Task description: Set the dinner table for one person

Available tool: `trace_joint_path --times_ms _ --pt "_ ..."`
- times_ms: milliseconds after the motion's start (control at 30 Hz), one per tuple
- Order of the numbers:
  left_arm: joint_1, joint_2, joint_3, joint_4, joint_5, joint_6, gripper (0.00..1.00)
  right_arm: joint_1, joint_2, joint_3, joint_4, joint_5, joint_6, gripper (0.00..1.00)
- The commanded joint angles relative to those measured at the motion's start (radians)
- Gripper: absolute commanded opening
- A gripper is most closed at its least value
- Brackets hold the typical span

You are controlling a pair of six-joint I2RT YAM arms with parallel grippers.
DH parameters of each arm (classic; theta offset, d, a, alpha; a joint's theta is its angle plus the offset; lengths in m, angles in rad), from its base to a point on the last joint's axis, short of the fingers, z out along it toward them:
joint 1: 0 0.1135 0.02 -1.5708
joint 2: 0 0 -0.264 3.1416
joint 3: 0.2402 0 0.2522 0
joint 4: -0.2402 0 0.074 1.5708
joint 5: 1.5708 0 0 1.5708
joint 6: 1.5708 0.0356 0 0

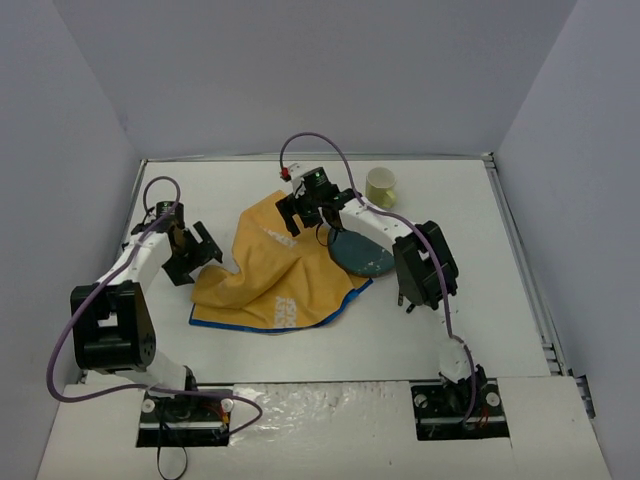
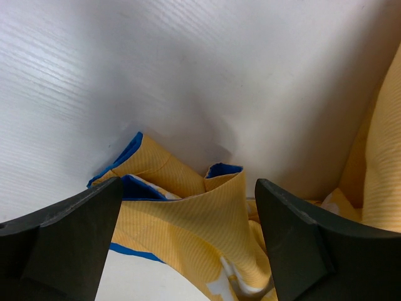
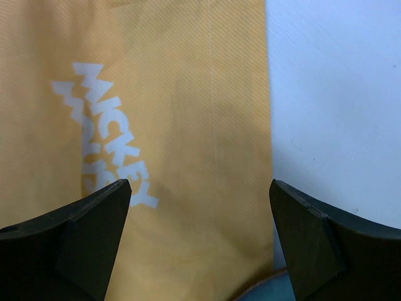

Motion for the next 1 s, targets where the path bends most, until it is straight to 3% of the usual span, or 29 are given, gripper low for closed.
trace_joint_path --times_ms 0,267,367,400,467,533,633,833,967 --pt "-0.001 0.001 -0.021 0.05 0.035 -0.005 0.82 -0.023 0.063 0.106 0.034 0.028 -0.039 0.89" --pt "0.0 0.056 -0.042 0.097 0.042 -0.024 0.67 -0.03 0.158 0.103 0.084 0.036 -0.023 0.9" --pt "0.0 0.072 -0.045 0.099 0.032 -0.031 0.42 -0.026 0.161 0.073 0.084 0.003 -0.009 0.84" --pt "0.001 0.072 -0.048 0.099 0.029 -0.033 0.35 -0.024 0.157 0.048 0.084 -0.005 -0.005 0.78" --pt "0.007 0.065 -0.05 0.089 0.017 -0.034 0.13 -0.012 0.137 0.0 0.085 -0.016 0.004 0.53" --pt "0.028 0.048 -0.05 0.071 0.006 -0.032 0.0 0.005 0.115 -0.035 0.086 -0.015 0.008 0.31" --pt "0.107 0.0 -0.038 0.026 -0.03 -0.02 0.0 0.035 0.075 -0.067 0.084 0.008 0.029 0.0" --pt "0.257 -0.157 -0.043 -0.065 -0.084 -0.001 0.0 0.041 -0.006 -0.077 0.087 0.087 0.099 0.0" --pt "0.282 -0.199 -0.018 -0.089 -0.159 -0.027 0.0 0.033 -0.04 -0.028 0.085 0.158 0.134 0.0"
